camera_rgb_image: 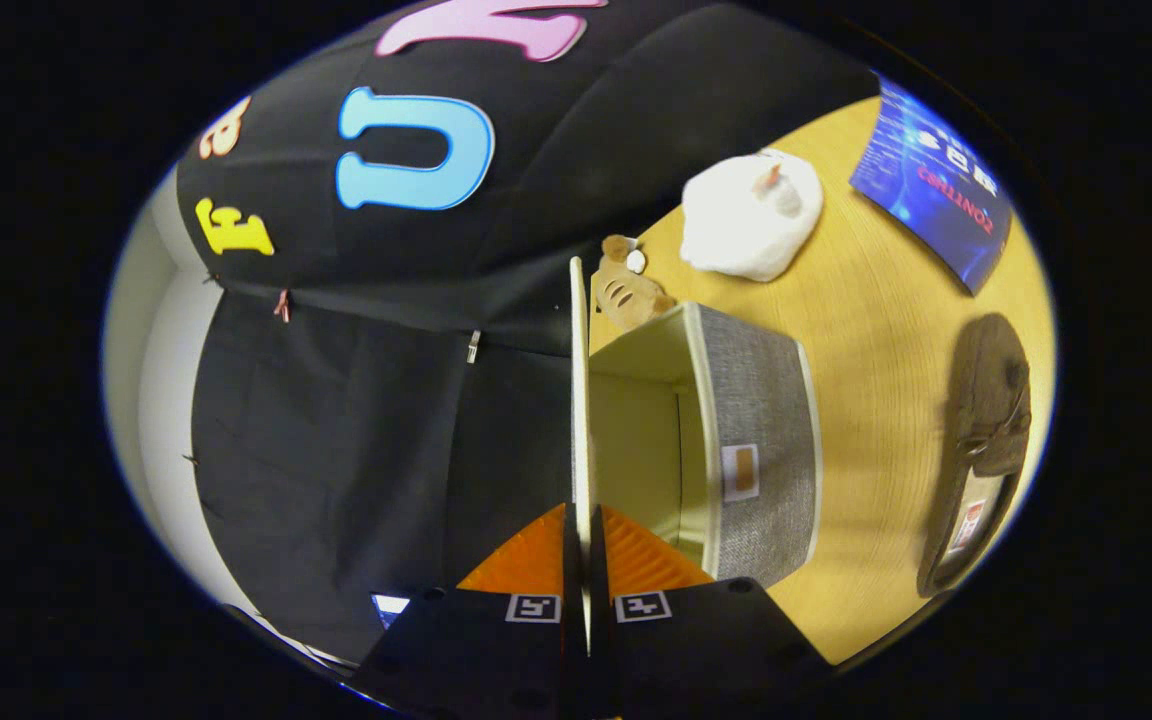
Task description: Open the storage box then place both shoes into the box .Put the left shoe in first, then the right shoe, with the right side of both shoes facing outward in a uniform manner.
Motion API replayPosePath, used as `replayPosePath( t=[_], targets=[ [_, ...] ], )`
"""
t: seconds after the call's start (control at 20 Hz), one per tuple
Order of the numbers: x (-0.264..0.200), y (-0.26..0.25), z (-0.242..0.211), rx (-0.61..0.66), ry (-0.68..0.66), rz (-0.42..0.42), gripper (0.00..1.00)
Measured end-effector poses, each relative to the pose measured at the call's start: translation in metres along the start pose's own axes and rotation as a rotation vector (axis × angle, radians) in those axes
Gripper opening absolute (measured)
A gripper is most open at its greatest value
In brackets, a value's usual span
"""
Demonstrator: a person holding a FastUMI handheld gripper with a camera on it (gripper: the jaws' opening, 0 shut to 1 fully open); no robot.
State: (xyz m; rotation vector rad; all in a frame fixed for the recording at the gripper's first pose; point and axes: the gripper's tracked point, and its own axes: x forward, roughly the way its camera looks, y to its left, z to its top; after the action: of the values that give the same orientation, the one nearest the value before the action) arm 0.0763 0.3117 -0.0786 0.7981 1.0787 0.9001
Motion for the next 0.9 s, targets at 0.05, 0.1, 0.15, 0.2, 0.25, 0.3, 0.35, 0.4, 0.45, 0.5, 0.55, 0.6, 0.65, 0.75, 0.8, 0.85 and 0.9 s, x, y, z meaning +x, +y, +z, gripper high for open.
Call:
replayPosePath(
  t=[0.05, 0.1, 0.15, 0.2, 0.25, 0.3, 0.35, 0.4, 0.45, 0.5, 0.55, 0.6, 0.65, 0.75, 0.8, 0.85, 0.9],
  targets=[
    [0.001, 0.010, 0.002, -0.041, -0.010, -0.027, 0.05],
    [0.003, 0.020, 0.005, -0.082, -0.017, -0.059, 0.05],
    [0.007, 0.032, 0.006, -0.112, -0.020, -0.075, 0.06],
    [0.011, 0.046, 0.006, -0.137, -0.018, -0.082, 0.06],
    [0.016, 0.058, 0.007, -0.161, -0.014, -0.089, 0.06],
    [0.021, 0.068, 0.007, -0.195, -0.019, -0.116, 0.06],
    [0.027, 0.073, 0.009, -0.254, -0.029, -0.161, 0.06],
    [0.030, 0.078, 0.009, -0.322, -0.038, -0.197, 0.06],
    [0.036, 0.088, 0.008, -0.372, -0.046, -0.225, 0.07],
    [0.044, 0.099, 0.006, -0.387, -0.050, -0.240, 0.07],
    [0.053, 0.111, 0.004, -0.380, -0.051, -0.242, 0.07],
    [0.063, 0.124, 0.000, -0.372, -0.050, -0.242, 0.07],
    [0.074, 0.133, -0.004, -0.367, -0.048, -0.243, 0.07],
    [0.099, 0.151, -0.014, -0.344, -0.043, -0.235, 0.07],
    [0.113, 0.159, -0.020, -0.338, -0.039, -0.233, 0.07],
    [0.128, 0.164, -0.026, -0.335, -0.034, -0.234, 0.07],
    [0.141, 0.168, -0.032, -0.331, -0.028, -0.235, 0.07]
  ],
)
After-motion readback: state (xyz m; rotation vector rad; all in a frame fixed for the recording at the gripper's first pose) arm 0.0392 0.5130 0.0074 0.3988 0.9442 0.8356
